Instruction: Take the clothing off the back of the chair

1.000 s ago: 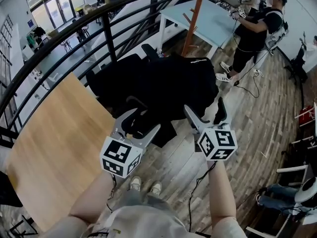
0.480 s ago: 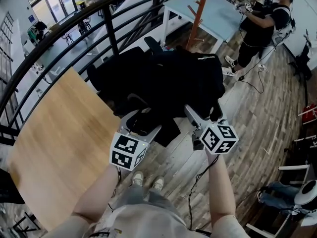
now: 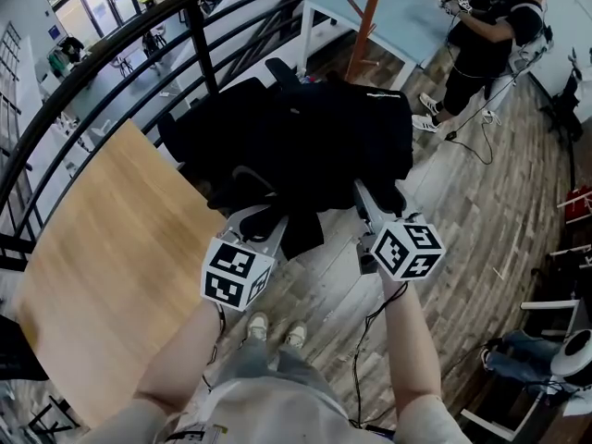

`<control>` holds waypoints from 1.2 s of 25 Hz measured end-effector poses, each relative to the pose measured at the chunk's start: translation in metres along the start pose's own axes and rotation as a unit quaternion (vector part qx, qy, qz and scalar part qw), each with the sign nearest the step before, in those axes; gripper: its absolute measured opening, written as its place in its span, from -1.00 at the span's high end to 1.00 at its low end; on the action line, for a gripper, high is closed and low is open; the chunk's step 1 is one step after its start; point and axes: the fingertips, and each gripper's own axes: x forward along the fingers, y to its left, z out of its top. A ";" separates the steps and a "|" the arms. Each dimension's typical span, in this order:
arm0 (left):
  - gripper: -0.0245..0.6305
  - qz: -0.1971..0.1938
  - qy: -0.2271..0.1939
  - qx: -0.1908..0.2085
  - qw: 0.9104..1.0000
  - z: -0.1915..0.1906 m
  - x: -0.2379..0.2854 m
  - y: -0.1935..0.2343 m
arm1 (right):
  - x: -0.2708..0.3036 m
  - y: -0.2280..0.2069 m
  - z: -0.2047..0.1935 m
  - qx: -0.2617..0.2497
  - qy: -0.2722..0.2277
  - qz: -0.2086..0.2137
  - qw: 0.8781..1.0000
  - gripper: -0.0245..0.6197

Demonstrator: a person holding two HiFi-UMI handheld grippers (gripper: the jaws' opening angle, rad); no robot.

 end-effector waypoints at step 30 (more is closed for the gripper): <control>0.85 0.137 -0.220 -0.022 0.966 0.157 -0.228 0.060 | -0.043 0.213 0.215 -0.094 -0.210 0.128 0.965 0.73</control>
